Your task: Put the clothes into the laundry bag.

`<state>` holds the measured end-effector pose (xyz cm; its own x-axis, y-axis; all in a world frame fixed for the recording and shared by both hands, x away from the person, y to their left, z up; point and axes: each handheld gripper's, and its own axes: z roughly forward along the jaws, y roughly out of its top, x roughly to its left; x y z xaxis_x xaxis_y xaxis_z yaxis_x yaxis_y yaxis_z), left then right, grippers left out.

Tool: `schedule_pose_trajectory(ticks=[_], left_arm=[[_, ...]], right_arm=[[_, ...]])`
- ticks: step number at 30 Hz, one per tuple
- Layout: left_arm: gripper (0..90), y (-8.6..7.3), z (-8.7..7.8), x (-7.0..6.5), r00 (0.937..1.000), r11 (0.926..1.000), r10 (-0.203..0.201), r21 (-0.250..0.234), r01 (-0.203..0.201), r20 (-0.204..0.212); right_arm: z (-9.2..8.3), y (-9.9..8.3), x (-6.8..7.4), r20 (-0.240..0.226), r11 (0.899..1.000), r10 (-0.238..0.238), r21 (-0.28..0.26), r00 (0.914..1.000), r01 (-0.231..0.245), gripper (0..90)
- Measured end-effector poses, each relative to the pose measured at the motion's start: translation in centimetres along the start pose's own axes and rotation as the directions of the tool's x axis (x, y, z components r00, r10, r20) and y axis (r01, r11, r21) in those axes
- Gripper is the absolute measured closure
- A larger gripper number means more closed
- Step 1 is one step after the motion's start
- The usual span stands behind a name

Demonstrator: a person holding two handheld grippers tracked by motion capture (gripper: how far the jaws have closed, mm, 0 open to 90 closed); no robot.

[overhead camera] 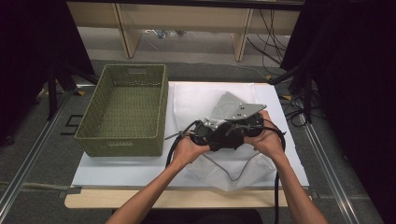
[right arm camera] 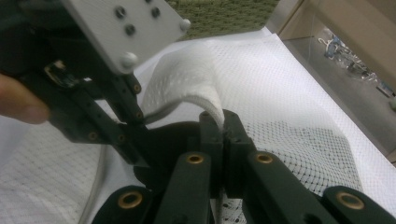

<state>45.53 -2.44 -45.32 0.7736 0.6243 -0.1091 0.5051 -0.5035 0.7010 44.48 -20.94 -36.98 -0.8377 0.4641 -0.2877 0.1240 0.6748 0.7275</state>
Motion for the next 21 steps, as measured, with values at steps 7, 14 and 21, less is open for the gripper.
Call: schedule_pose_trajectory(ticks=[7, 14, 21], left_arm=[[87.5, 1.3, 0.2, 0.5, 0.9987, 0.9999, -0.007, -0.008, 0.007, -0.05], [87.4, 2.0, 0.7, 1.6, 0.999, 0.9996, 0.004, 0.027, -0.003, -0.045], [86.9, 2.1, 1.3, 1.9, 0.9949, 0.9973, -0.056, -0.053, 0.052, -0.084]], right_arm=[[0.0, -0.1, 0.1, -0.003, 1.0, 0.005, 0.01, 1.0, -0.005, 89.9], [0.0, -0.1, 0.0, -0.005, 1.0, -0.009, 0.004, 1.0, 0.009, 89.9], [0.0, -0.2, 0.0, -0.005, 1.0, -0.009, 0.007, 1.0, 0.009, 89.9]])
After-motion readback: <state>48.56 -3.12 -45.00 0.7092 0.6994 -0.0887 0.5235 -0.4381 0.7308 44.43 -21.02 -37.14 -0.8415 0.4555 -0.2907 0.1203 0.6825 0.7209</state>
